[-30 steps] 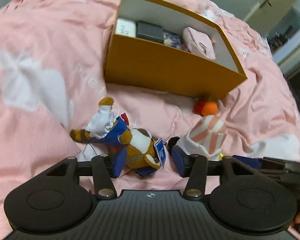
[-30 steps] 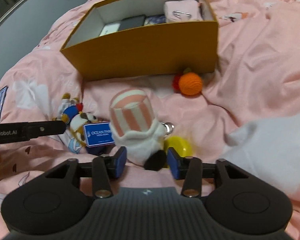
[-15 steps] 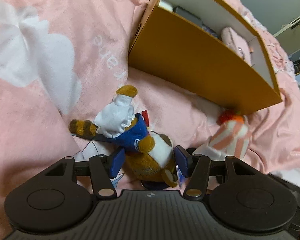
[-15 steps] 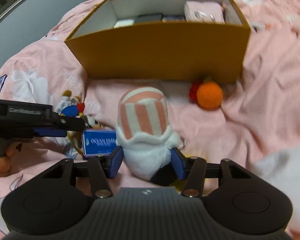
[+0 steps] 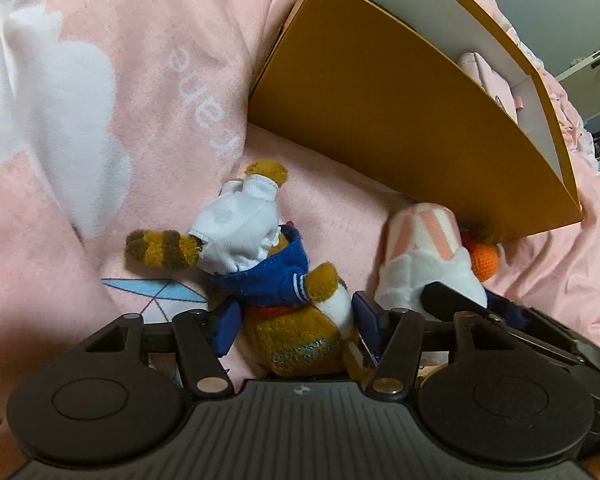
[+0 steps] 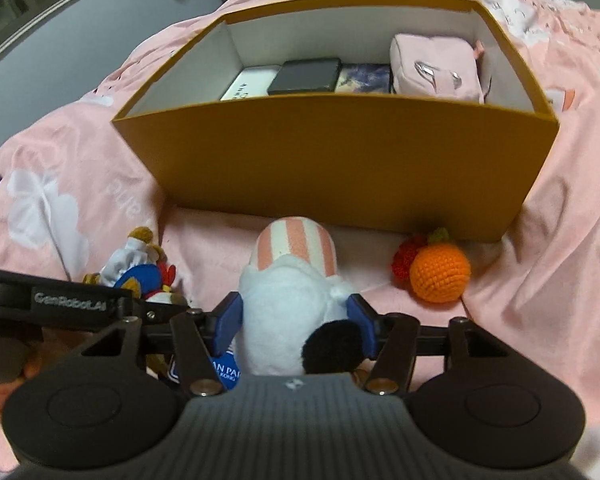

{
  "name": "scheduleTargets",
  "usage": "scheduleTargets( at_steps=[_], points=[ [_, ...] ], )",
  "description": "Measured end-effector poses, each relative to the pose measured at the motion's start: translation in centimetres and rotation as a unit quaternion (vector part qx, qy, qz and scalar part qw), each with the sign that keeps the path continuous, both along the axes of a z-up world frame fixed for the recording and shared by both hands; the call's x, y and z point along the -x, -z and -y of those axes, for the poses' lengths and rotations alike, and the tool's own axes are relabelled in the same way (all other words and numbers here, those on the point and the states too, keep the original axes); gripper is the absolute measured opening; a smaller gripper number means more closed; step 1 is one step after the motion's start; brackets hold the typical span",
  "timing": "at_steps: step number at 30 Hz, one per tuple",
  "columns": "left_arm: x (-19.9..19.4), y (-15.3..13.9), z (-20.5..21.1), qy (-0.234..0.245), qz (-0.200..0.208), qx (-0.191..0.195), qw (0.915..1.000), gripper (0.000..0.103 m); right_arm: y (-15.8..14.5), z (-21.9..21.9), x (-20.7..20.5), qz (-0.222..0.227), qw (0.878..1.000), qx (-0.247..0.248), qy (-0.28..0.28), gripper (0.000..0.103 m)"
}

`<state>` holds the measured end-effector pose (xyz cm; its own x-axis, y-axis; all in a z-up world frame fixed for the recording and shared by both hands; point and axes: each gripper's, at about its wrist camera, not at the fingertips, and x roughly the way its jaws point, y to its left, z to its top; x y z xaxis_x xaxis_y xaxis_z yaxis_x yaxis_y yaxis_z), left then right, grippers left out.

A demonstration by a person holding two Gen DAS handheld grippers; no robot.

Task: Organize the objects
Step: 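Close left gripper on sailor duck plush while right gripper grips striped-cup plush, then carry duck plush and striped-cup plush over the box with both grippers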

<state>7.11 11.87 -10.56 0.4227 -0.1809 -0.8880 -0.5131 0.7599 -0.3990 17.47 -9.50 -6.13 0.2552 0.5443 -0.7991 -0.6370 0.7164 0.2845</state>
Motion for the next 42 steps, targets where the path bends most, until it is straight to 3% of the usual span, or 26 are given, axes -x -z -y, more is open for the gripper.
scheduleTargets(
  at_steps=[4,13,20,23,32,42],
  points=[
    [0.1,0.0,-0.1,0.002,0.004,0.001,1.0000,0.065,0.7,0.1,-0.5,-0.022,1.000,-0.016,0.004,0.065],
    [1.1,-1.5,0.4,0.031,0.028,-0.018,0.9990,0.061,-0.5,0.7,0.4,-0.008,1.000,-0.025,0.006,0.058],
    [1.4,-3.9,0.5,0.052,0.080,-0.038,0.9947,0.060,-2.2,2.0,0.9,0.000,0.999,-0.045,0.020,0.058],
    [1.4,-5.4,0.7,0.066,0.101,-0.058,0.9911,0.060,-3.1,2.2,1.3,0.008,0.998,-0.050,0.020,0.058],
    [1.7,-9.6,1.9,0.126,0.151,-0.069,0.9780,0.060,-7.3,3.9,1.8,0.046,0.996,-0.077,0.030,0.058],
    [-0.2,-14.6,2.4,0.145,0.210,-0.104,0.9612,0.060,-13.5,4.9,-0.6,0.078,0.987,-0.138,0.043,0.058]
  ],
)
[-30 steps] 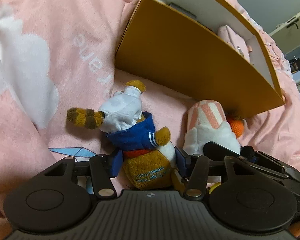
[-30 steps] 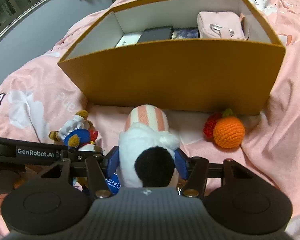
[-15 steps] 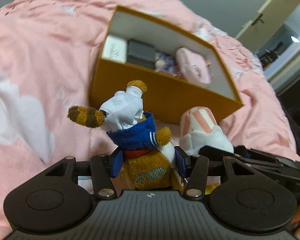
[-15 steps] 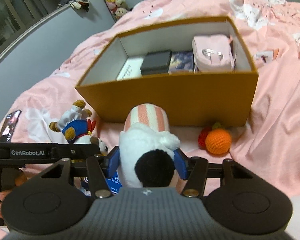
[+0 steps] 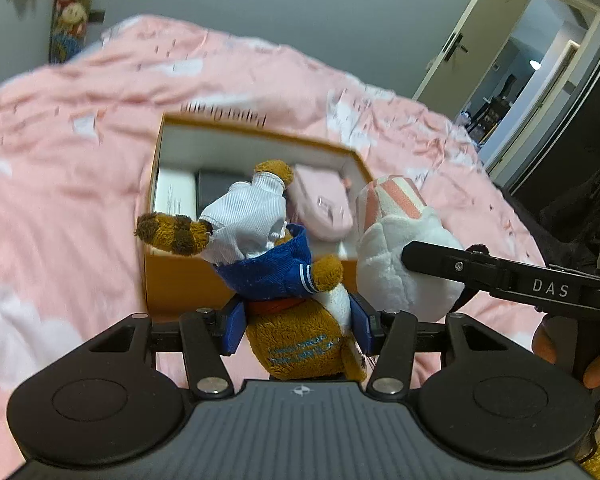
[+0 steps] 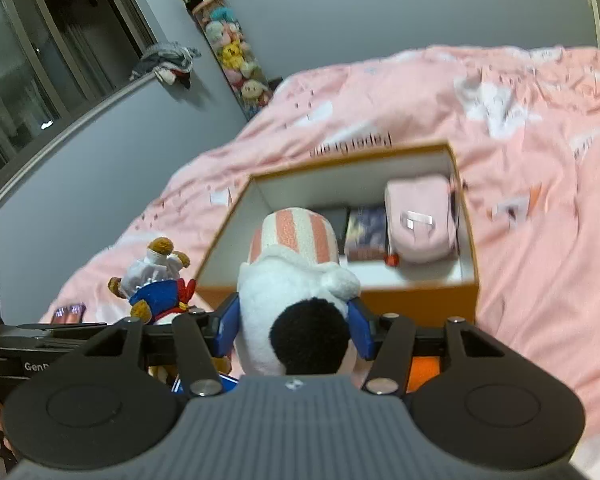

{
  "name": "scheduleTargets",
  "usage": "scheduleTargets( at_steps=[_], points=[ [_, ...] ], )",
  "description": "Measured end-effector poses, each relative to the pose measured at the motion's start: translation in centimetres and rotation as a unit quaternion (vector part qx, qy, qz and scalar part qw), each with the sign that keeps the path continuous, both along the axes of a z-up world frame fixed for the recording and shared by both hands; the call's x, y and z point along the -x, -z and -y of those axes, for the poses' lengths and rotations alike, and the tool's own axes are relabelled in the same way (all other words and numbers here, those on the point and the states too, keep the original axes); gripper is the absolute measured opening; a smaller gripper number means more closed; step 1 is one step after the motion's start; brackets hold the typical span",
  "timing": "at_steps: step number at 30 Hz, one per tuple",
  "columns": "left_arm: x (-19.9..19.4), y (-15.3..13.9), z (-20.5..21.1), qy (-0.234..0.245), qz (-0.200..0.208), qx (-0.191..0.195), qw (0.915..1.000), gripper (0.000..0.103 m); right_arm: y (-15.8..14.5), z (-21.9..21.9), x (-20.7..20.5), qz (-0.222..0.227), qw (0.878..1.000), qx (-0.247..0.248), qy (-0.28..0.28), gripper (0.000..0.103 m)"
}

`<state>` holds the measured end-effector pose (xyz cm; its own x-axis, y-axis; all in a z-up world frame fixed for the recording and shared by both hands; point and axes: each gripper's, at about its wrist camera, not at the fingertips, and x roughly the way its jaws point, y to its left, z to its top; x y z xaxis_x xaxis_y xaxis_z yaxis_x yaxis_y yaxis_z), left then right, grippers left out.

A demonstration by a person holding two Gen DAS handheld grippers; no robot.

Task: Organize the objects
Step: 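Carry duck plush and striped-cup plush over the box with both grippers, then lower both plushes into the box and open both grippers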

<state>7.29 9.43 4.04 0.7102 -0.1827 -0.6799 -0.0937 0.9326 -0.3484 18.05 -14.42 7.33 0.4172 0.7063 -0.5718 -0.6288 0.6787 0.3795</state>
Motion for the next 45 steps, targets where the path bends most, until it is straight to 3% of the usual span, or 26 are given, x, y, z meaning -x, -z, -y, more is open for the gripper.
scheduleTargets(
  at_steps=[11,15,22,27,32,40,45],
  points=[
    [-4.4,-5.6,-1.5,0.007,0.072,-0.039,0.9966,0.060,-3.7,-2.1,-4.0,0.054,0.998,-0.032,0.018,0.058],
    [-7.1,-6.0,-2.8,0.009,0.070,-0.045,0.9965,0.060,-3.9,-3.5,-6.1,0.063,0.997,-0.025,0.036,0.058],
    [-12.5,-1.3,-3.9,0.038,-0.017,-0.031,0.9986,0.060,0.2,-6.1,-9.9,0.002,0.999,0.022,0.043,0.058],
    [-15.5,2.6,-4.2,0.083,-0.088,-0.033,0.9922,0.060,4.3,-7.2,-12.4,-0.072,0.994,0.067,0.042,0.058],
    [-17.5,5.3,-4.0,0.128,-0.143,-0.036,0.9808,0.060,7.1,-7.9,-13.9,-0.126,0.987,0.096,0.019,0.058],
    [-19.2,9.2,-3.5,0.182,-0.211,-0.031,0.9599,0.060,9.7,-8.8,-14.7,-0.149,0.978,0.144,-0.016,0.058],
    [-20.0,10.6,-3.7,0.204,-0.241,-0.038,0.9482,0.061,10.8,-8.8,-15.4,-0.164,0.975,0.147,-0.024,0.058]
  ],
)
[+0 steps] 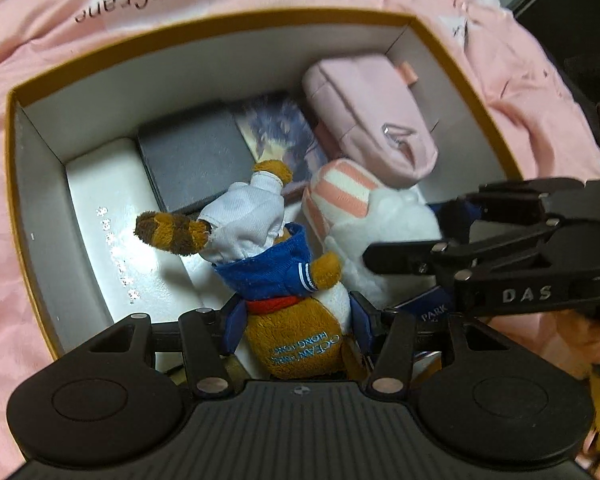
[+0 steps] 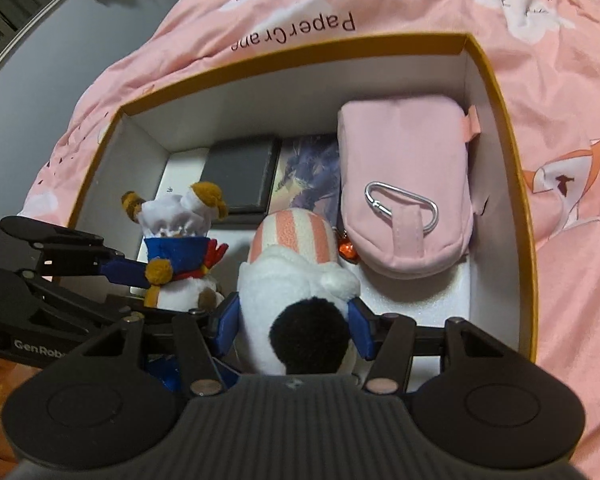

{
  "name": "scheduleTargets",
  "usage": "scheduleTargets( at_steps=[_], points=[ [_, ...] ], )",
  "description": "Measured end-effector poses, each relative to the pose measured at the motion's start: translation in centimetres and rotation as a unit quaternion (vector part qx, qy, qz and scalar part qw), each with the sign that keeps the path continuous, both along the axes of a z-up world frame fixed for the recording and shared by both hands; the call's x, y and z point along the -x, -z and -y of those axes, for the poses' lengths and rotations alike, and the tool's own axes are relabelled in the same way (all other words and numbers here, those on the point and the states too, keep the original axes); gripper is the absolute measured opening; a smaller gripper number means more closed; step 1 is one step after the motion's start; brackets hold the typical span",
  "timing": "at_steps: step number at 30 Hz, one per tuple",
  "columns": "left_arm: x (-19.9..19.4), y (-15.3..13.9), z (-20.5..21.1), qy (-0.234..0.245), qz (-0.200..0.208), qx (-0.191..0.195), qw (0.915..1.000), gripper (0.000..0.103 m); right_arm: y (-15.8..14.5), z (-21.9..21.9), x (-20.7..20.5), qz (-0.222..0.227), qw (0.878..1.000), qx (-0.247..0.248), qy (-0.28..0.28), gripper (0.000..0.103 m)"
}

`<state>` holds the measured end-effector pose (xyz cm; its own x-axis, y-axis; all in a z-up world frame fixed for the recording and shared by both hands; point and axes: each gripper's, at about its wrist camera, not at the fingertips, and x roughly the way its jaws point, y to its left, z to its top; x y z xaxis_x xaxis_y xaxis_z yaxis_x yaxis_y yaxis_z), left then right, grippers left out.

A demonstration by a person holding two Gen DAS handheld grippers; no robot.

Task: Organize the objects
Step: 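Lower both plushes into the box and open both grippers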

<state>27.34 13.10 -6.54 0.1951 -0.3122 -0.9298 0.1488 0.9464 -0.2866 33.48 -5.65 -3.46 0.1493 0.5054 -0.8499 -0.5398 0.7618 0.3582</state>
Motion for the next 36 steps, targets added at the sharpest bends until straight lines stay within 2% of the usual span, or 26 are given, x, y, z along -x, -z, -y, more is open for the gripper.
scheduleTargets(
  at_steps=[7,10,16,20,22,25,31,36],
  points=[
    [-0.8,1.4,-0.3,0.009,-0.024,0.002,0.9997,0.066,1.0,-0.4,-0.6,-0.022,1.000,-0.020,-0.003,0.061],
    [-0.4,1.6,-0.4,0.009,-0.014,0.007,0.9998,0.072,1.1,-0.3,-0.5,-0.022,0.999,-0.030,0.000,0.063],
    [1.1,0.1,-0.6,-0.006,0.028,0.001,0.9996,0.071,0.7,0.3,-0.4,-0.025,0.998,-0.049,0.004,0.064],
    [2.5,-1.3,-1.2,-0.041,0.076,-0.001,0.9963,0.061,0.1,1.6,-0.1,-0.029,0.997,-0.070,0.020,0.062],
    [2.7,-1.4,-1.1,-0.055,0.086,0.006,0.9948,0.045,0.2,2.1,0.0,-0.034,0.996,-0.076,0.032,0.052],
    [3.0,-1.2,-1.1,-0.070,0.092,0.010,0.9932,0.032,0.7,2.3,0.2,-0.046,0.994,-0.086,0.044,0.049],
    [2.8,-0.1,-1.6,-0.101,0.078,0.011,0.9918,0.030,1.2,1.1,0.5,-0.039,0.995,-0.082,0.039,0.048],
    [2.9,0.3,-0.8,-0.093,0.084,-0.005,0.9921,0.031,1.6,0.6,0.7,-0.035,0.996,-0.070,0.037,0.049]
  ],
)
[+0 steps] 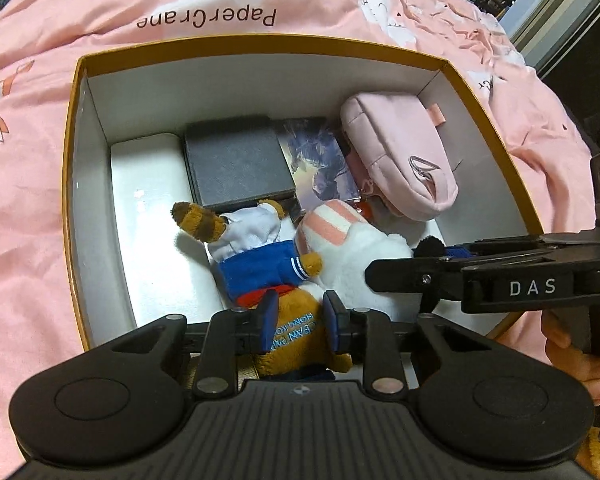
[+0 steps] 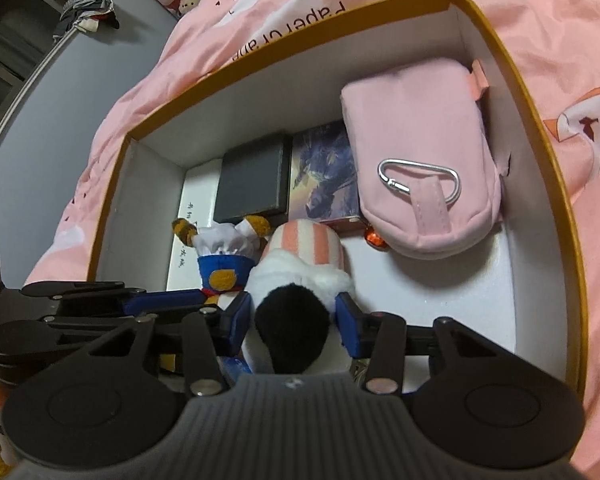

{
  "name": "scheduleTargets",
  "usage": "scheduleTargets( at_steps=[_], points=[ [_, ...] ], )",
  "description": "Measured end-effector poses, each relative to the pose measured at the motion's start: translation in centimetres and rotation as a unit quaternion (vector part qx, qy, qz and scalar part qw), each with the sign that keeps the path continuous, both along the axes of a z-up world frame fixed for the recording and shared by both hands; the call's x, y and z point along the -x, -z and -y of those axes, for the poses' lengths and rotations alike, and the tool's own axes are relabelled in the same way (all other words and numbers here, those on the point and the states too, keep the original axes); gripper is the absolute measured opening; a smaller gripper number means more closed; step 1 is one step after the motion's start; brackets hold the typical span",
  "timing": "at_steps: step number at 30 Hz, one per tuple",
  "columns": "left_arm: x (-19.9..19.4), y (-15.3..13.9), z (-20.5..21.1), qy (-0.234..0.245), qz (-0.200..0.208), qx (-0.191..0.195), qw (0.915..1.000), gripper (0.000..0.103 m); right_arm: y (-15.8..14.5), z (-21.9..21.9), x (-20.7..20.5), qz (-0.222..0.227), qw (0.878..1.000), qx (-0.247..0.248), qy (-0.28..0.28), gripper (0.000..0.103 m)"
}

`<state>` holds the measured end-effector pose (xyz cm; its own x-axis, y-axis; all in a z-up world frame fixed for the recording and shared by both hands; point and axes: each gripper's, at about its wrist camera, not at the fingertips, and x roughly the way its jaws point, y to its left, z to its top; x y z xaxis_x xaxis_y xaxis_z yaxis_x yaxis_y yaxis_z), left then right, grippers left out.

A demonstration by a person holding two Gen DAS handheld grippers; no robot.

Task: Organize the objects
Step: 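Lower both plushes into the box and open both grippers, then withdraw both grippers toward yellow tape measure and orange crochet fruit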

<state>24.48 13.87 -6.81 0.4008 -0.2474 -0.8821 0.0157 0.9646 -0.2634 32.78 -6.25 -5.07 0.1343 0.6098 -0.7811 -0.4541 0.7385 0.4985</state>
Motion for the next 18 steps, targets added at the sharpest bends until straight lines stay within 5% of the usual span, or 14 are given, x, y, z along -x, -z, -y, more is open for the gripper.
scheduleTargets(
  at_steps=[8,16,18],
  points=[
    [2.3,-2.6,1.0,-0.008,0.082,-0.029,0.9961,0.031,-2.5,0.3,1.5,0.067,0.998,0.001,-0.013,0.063],
    [8.0,-8.3,4.5,-0.028,0.206,-0.073,0.9755,0.031,-7.6,3.7,5.9,0.164,0.986,-0.010,0.012,0.063],
    [9.4,-9.0,5.4,-0.031,0.216,-0.059,0.9741,0.031,-8.6,5.1,7.5,0.185,0.982,-0.011,0.028,0.063]
  ],
)
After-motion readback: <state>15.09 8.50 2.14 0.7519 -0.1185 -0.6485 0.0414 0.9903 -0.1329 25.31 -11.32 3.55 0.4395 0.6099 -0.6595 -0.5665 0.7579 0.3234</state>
